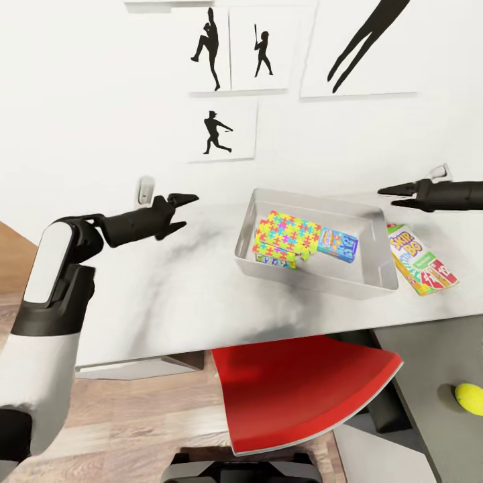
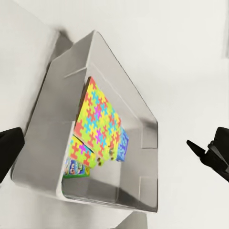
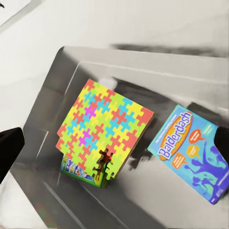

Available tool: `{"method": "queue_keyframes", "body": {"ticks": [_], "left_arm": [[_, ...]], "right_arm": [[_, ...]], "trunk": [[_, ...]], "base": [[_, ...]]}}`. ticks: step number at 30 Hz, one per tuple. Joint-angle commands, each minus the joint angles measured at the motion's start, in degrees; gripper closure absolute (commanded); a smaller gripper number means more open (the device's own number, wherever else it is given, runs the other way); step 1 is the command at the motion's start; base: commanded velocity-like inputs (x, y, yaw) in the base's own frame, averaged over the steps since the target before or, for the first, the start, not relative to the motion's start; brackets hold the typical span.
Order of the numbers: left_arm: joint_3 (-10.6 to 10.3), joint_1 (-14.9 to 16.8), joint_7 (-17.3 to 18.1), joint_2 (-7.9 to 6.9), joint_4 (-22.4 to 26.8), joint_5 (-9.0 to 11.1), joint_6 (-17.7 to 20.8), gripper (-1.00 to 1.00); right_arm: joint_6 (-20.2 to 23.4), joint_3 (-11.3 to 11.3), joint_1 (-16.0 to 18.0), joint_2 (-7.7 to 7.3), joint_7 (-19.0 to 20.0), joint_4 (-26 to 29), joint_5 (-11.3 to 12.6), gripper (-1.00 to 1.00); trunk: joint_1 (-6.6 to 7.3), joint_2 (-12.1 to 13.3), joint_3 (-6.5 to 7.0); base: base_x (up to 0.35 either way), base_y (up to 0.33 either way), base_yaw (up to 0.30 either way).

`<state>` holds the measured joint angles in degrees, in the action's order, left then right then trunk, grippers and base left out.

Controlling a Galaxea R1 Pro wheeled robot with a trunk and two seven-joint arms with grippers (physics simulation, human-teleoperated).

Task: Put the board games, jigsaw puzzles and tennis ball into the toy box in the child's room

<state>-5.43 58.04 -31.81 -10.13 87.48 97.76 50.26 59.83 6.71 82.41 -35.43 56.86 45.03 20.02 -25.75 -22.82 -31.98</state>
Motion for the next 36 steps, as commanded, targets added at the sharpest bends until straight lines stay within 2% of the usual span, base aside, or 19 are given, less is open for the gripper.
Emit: {"method": "queue_keyframes", "body": {"ticks": [1,3,4,7,10,12,13,15,19,21,22,24,25,27,30,32,33,36], "left_arm": [[-0.1,0.1,-0.7,-0.01,0.0,0.6,0.0,-1.00],[-0.1,3.6,-4.1,1.27,-1.6,0.6,0.1,-1.00],[-0.1,3.6,-4.1,1.27,-1.6,0.6,0.1,-1.00],[-0.5,8.8,-9.1,3.15,-4.6,0.6,0.2,-1.00],[-1.0,10.4,-10.5,3.73,-5.7,0.6,0.3,-1.00],[-2.4,13.0,-13.1,4.76,-7.9,0.5,0.3,-1.00],[-2.4,13.0,-13.1,4.76,-7.9,0.5,0.3,-1.00],[-4.1,15.1,-14.9,5.63,-10.1,0.3,0.3,-1.00],[-5.7,17.0,-16.3,6.43,-12.3,0.0,0.1,-1.00],[-7.1,18.5,-17.6,7.23,-14.8,-0.5,0.0,-1.00],[-7.1,18.5,-17.6,7.23,-14.8,-0.5,0.0,-1.00],[-8.2,19.8,-18.9,8.06,-17.4,-1.2,-0.2,-1.00],[-8.2,19.8,-18.9,8.06,-17.4,-1.2,-0.2,-1.00],[-9.1,20.9,-20.0,9.18,-19.9,-2.2,-0.3,-1.00],[-9.4,21.4,-20.4,9.90,-21.2,-2.8,-0.4,-1.00],[-9.9,22.4,-21.0,11.42,-24.2,-4.3,-0.4,-1.00],[-9.9,22.4,-21.0,11.42,-24.2,-4.3,-0.4,-1.00],[-10.2,23.5,-21.3,12.88,-27.2,-6.1,-0.5,-1.00]], "right_arm": [[0.2,0.1,0.1,-0.05,0.1,0.0,0.0,-1.00],[0.2,-1.2,-0.2,0.05,-3.3,2.0,0.0,-1.00],[0.2,-1.2,-0.2,0.05,-3.3,2.0,0.0,-1.00],[0.2,-2.3,-0.5,0.47,-6.5,4.1,0.0,-1.00],[0.2,-2.6,-0.6,0.66,-7.2,4.6,0.0,-1.00],[0.2,-2.9,-0.8,1.03,-8.2,5.3,-0.1,-1.00],[0.2,-2.9,-0.8,1.03,-8.2,5.3,-0.1,-1.00],[0.2,-3.1,-1.0,1.53,-9.2,5.7,-0.3,-1.00],[0.2,-3.3,-1.1,2.41,-10.9,5.8,-0.5,-1.00],[0.2,-3.3,-1.2,3.61,-13.8,5.8,-0.7,-1.00],[0.2,-3.3,-1.2,3.61,-13.8,5.8,-0.7,-1.00],[0.2,-3.4,-1.3,4.89,-17.5,5.9,-0.7,-1.00],[0.2,-3.4,-1.3,4.89,-17.5,5.9,-0.7,-1.00],[0.2,-3.4,-1.4,5.97,-21.1,6.0,-0.7,-1.00],[0.2,-3.4,-1.4,6.38,-22.6,6.0,-0.7,-1.00],[0.2,-3.4,-1.8,7.00,-24.7,6.1,-0.7,-1.00],[0.2,-3.4,-1.8,7.00,-24.7,6.1,-0.7,-1.00],[0.2,-3.3,-2.5,7.39,-26.0,6.1,-0.7,-1.00]], "trunk": [[-0.03,-0.1,-0.09],[-0.03,-0.1,-0.09],[-0.03,-0.1,-0.09],[-0.03,-0.1,-0.09],[-0.03,-0.1,-0.09],[-0.03,-0.1,-0.09],[-0.03,-0.1,-0.09],[-0.03,-0.1,-0.09],[-0.03,-0.1,-0.09],[-0.03,-0.1,-0.09],[-0.03,-0.1,-0.09],[-0.03,-0.1,-0.09],[-0.03,-0.1,-0.09],[-0.03,-0.1,-0.09],[-0.03,-0.1,-0.09],[-0.03,-0.1,-0.09],[-0.03,-0.1,-0.09],[-0.03,-0.1,-0.09]], "base": [[0.000,0.000,-0.015],[0.000,0.000,-0.011],[0.000,0.000,-0.010],[0.000,0.000,-0.006],[0.000,0.000,-0.004],[0.000,0.000,-0.003],[0.000,0.000,-0.003],[0.000,0.000,-0.002],[0.000,0.000,-0.001],[0.000,0.000,0.000],[0.000,0.000,0.000],[0.000,0.000,0.000],[0.000,0.000,0.000],[0.000,0.000,0.000],[0.000,0.000,0.000],[0.000,0.000,0.000],[0.000,0.000,0.000],[0.000,0.000,0.000]]}}
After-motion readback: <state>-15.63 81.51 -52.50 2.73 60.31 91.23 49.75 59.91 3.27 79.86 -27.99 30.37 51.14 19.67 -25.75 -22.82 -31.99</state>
